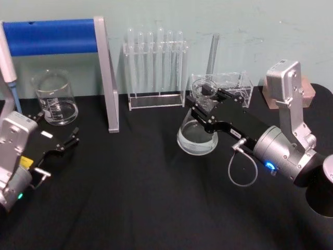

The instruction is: Grasp the erlenmeyer flask with one hand, shake it three times, then place it back.

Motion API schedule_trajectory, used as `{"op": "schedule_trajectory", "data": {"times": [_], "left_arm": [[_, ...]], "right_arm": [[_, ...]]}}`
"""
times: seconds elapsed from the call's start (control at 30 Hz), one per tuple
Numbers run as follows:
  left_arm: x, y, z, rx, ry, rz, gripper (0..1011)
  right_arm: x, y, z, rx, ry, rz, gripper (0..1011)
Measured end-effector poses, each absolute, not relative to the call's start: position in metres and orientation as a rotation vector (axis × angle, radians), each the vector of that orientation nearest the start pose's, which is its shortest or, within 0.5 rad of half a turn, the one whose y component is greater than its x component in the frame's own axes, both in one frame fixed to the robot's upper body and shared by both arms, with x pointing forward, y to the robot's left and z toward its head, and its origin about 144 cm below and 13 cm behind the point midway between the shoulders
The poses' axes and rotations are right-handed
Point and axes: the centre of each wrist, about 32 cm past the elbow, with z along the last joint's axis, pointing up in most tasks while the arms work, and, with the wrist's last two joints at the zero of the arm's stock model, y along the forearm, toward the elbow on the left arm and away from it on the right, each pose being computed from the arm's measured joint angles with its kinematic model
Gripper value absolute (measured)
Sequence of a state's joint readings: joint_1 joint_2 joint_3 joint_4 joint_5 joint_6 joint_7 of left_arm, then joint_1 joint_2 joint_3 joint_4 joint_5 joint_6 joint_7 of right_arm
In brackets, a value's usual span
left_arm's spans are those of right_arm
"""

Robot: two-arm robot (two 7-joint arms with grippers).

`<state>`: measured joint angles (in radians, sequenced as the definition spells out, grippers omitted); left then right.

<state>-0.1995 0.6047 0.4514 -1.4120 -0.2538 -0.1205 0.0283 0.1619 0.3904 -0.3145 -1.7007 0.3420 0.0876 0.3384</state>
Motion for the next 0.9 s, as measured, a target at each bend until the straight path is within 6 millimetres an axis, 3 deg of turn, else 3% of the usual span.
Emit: {"op": "schedule_trajectory", "data": {"times": [0.9], "left_arm": [[0.4886,0.3097,1.1398,0.304,-0.285,1.248,1001]], "right_arm": [[0.4827,-0.2224,1.2131,-0.012,-0.104,-0.858,453]]}}
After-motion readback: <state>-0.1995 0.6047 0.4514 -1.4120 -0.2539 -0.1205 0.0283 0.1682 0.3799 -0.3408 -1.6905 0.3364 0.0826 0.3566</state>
